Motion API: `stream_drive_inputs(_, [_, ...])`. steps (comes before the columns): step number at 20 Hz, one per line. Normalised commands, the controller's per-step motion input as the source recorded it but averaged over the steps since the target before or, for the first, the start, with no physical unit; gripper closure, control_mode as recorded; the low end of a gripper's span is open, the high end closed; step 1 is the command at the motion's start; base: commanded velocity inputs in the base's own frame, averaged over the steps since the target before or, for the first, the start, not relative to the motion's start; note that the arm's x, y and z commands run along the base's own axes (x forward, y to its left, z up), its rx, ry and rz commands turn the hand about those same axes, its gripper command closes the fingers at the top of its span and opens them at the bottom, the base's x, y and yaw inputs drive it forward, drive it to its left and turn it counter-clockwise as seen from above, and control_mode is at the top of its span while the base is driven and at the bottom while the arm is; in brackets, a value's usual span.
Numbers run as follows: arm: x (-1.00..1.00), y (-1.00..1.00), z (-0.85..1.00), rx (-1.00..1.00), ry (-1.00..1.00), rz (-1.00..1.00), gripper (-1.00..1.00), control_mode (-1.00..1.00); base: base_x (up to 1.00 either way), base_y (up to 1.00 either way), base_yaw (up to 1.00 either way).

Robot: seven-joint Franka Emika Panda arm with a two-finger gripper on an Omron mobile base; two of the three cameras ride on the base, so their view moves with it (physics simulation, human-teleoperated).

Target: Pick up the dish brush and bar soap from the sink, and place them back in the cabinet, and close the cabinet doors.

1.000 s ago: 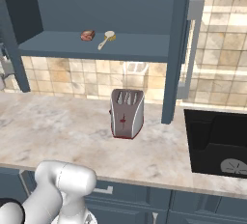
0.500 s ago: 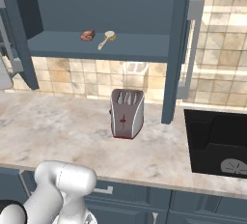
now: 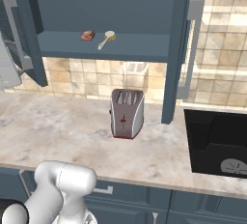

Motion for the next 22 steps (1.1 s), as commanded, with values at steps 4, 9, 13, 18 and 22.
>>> stream_drive_inputs(4, [0.34,-0.14,-0.06,0.0,0.0,0.0,-1.0,-1.0,0.0,0.0,0.0])
stream_drive_inputs(9, [0.29,-0.19,-0.07,0.0,0.0,0.0,-1.0,-1.0,0.0,0.0,0.0])
stream_drive_inputs(13, [0.25,-0.16,-0.1,0.0,-0.01,0.0,-1.0,-1.0,0.0,0.0,0.0])
stream_drive_inputs(18, [0.21,-0.25,-0.03,0.0,-0.04,0.0,-1.0,-1.0,0.0,0.0,0.0])
stream_drive_inputs(22, [0.29,-0.2,-0.03,0.0,-0.06,0.0,-1.0,-1.0,0.0,0.0,0.0])
